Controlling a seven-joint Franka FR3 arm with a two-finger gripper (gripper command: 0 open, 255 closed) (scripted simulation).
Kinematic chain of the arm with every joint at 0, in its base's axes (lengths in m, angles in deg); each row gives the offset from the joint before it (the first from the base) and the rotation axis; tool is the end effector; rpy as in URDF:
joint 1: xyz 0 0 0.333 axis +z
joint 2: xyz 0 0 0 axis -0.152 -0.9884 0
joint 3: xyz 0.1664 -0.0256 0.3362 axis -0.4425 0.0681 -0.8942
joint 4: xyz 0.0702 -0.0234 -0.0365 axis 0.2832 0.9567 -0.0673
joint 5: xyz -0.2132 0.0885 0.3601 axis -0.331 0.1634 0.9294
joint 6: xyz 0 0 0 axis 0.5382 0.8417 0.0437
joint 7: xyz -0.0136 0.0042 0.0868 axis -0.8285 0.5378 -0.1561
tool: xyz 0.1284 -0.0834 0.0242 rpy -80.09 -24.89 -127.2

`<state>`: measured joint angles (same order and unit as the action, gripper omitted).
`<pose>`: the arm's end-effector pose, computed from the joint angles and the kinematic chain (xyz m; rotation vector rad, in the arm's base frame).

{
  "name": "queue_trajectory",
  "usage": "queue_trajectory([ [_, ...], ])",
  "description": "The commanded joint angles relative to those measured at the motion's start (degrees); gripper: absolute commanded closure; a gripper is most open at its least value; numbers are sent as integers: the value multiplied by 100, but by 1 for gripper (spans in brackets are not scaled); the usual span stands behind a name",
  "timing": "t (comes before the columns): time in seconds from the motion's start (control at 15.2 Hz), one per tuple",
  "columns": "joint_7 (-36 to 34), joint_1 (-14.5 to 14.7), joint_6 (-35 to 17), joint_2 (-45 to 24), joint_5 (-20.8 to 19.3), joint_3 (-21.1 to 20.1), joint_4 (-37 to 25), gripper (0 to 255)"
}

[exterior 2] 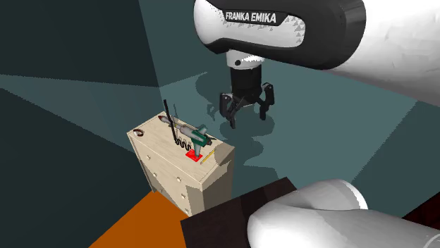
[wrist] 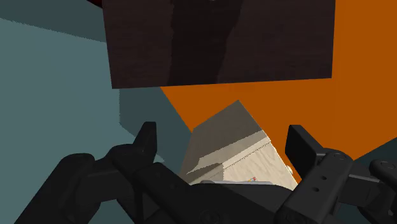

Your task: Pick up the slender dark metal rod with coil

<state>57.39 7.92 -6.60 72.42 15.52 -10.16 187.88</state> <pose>0.2715 -0.0002 0.5362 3.0688 -0.1271 -0.2739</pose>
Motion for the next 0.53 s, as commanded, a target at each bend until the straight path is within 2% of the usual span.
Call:
queue_trajectory([
  [0.0,0,0,0,0,0,0,0,0],
  [0.46,255,169,-1572,-1049,-59,-58,270,0],
])
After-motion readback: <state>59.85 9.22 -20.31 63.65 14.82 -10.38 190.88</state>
